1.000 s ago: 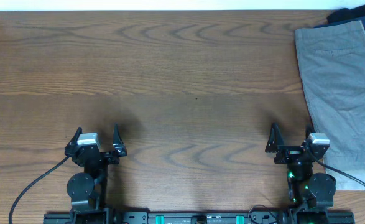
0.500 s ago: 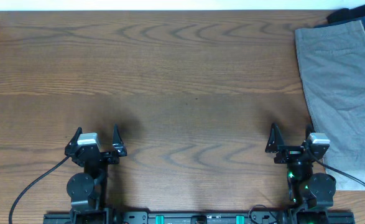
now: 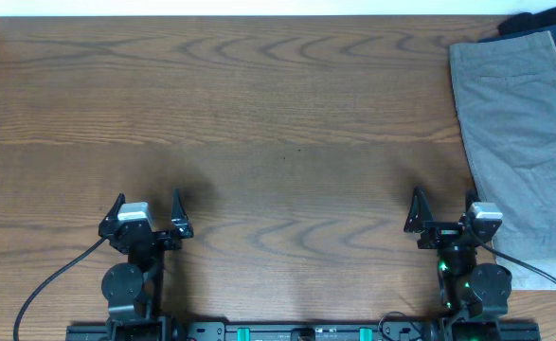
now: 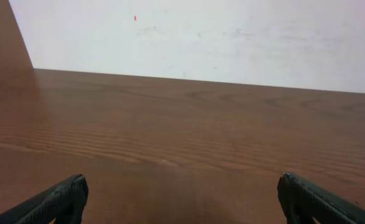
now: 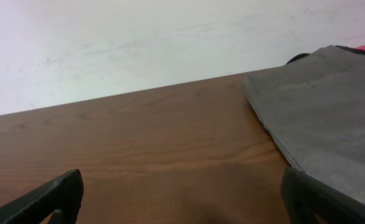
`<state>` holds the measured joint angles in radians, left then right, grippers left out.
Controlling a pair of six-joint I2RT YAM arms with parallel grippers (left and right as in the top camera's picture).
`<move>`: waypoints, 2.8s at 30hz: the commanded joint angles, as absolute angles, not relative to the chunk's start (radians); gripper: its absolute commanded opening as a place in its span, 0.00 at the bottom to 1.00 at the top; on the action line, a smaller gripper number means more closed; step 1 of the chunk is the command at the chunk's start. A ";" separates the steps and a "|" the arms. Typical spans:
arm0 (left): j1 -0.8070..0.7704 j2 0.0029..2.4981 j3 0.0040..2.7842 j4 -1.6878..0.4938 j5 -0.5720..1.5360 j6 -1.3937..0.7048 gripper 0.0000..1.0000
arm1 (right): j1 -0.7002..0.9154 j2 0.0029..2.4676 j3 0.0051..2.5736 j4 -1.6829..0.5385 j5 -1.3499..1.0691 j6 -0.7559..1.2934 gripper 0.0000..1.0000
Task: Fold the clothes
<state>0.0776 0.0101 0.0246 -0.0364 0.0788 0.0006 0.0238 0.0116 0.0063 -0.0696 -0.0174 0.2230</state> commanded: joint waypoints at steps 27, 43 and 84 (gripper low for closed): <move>0.080 0.004 0.004 -0.062 0.085 0.007 0.98 | 0.025 0.007 0.006 -0.075 -0.004 0.212 0.99; 0.080 0.004 0.004 -0.062 0.085 0.007 0.98 | 0.026 0.007 0.006 -0.031 -0.581 0.826 0.99; 0.080 0.004 0.004 -0.062 0.085 0.007 0.98 | 0.024 1.919 1.958 -0.844 0.475 -0.056 0.99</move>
